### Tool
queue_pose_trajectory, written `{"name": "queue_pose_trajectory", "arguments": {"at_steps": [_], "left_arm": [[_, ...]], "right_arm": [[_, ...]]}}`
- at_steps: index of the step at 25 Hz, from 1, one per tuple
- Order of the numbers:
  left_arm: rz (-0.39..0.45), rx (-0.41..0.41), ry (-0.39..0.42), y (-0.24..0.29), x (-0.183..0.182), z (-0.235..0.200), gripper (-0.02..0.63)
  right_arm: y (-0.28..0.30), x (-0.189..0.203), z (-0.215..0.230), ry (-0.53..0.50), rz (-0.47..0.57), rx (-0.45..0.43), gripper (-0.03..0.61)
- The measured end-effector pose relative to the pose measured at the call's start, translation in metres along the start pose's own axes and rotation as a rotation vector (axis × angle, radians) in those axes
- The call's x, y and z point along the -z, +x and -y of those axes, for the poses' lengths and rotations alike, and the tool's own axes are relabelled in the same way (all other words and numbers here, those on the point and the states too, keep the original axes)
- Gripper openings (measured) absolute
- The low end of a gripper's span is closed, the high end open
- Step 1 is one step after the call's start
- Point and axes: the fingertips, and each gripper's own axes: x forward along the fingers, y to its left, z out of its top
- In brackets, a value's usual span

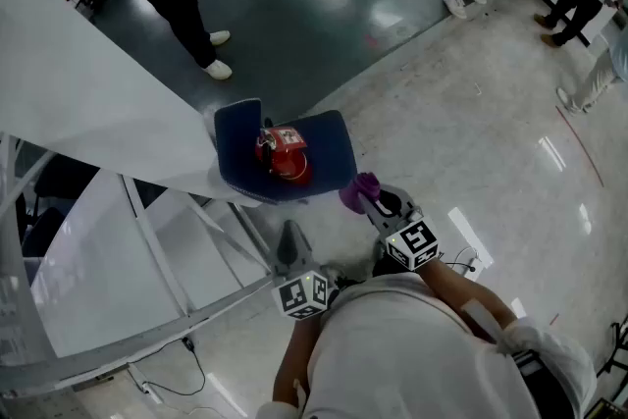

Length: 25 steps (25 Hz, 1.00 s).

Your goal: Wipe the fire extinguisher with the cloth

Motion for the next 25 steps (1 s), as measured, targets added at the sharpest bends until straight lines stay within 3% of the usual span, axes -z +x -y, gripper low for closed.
{"name": "queue_pose_trajectory", "arguments": {"at_steps": [16,25], "left_arm": [[-0.003,-0.010,-0.004,0.012,0.006,-0.001,0.005],[0.011,-0.054,-0.017,0.054,0.015,-0.004,0.005]], "right_arm": [[0.008,0.009,0.023,0.003,0.004,0.020,0.058],[0.080,0.062,0.062,-0.072,-0.058,-0.057,0.058]]}}
